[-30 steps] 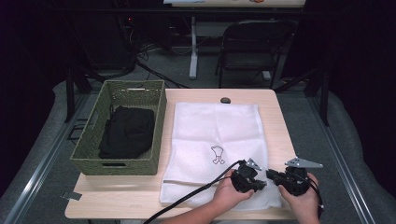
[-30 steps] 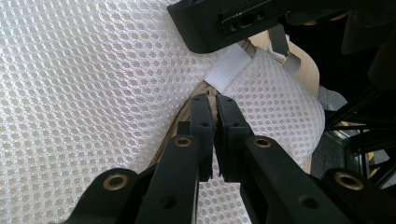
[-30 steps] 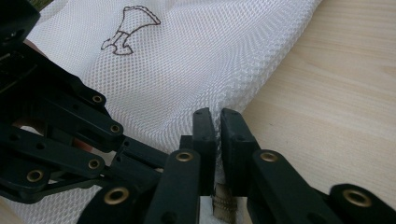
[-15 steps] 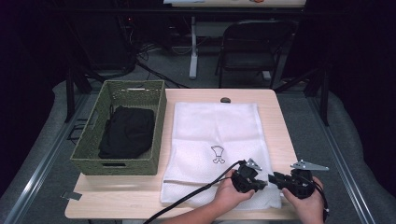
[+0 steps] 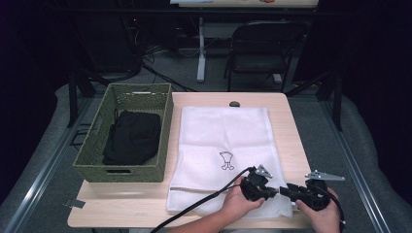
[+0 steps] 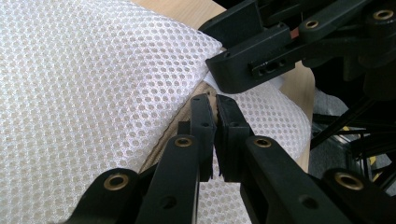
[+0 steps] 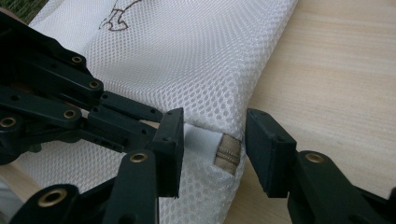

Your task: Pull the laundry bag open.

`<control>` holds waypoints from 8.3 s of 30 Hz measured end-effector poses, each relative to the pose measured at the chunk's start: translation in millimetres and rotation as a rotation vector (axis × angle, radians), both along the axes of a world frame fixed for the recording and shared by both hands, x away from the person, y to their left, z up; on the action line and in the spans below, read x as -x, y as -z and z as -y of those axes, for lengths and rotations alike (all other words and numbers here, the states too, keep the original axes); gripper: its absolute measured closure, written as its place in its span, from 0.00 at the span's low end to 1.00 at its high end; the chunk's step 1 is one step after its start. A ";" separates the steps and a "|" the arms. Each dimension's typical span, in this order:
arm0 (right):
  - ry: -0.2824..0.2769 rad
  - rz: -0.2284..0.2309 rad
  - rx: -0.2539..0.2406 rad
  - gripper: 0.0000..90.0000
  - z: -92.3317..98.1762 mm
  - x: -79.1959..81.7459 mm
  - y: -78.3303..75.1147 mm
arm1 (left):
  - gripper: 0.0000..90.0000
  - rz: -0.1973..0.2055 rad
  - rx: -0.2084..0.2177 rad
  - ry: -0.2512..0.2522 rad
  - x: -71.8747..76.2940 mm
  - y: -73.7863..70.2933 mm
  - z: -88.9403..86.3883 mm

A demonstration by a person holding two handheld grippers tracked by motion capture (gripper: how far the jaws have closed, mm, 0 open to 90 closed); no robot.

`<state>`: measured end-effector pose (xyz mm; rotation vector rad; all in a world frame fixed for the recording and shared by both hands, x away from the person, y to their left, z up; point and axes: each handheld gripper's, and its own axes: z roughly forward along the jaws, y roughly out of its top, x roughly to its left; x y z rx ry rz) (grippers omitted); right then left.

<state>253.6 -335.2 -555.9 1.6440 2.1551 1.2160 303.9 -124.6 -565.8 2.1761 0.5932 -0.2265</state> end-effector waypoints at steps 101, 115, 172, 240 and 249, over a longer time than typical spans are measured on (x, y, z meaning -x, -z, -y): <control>-0.086 -0.004 0.060 0.93 -17.2 0.7 -8.2 | 0.97 -0.089 0.007 -0.100 1.5 -2.8 -13.1; -0.033 0.010 0.093 0.93 -11.1 0.8 -8.1 | 0.97 -0.097 -0.011 -0.132 -4.5 -0.1 -28.9; -0.049 0.010 0.099 0.92 -12.2 1.0 -4.5 | 0.97 -0.071 -0.044 -0.139 0.4 -1.1 -80.0; -0.031 -0.001 0.137 0.92 -8.5 0.5 -1.9 | 0.97 -0.063 -0.101 -0.224 5.5 -0.8 -138.4; -0.040 -0.002 0.126 0.92 -9.6 0.6 -2.2 | 0.97 -0.061 -0.098 -0.220 5.3 -1.4 -145.8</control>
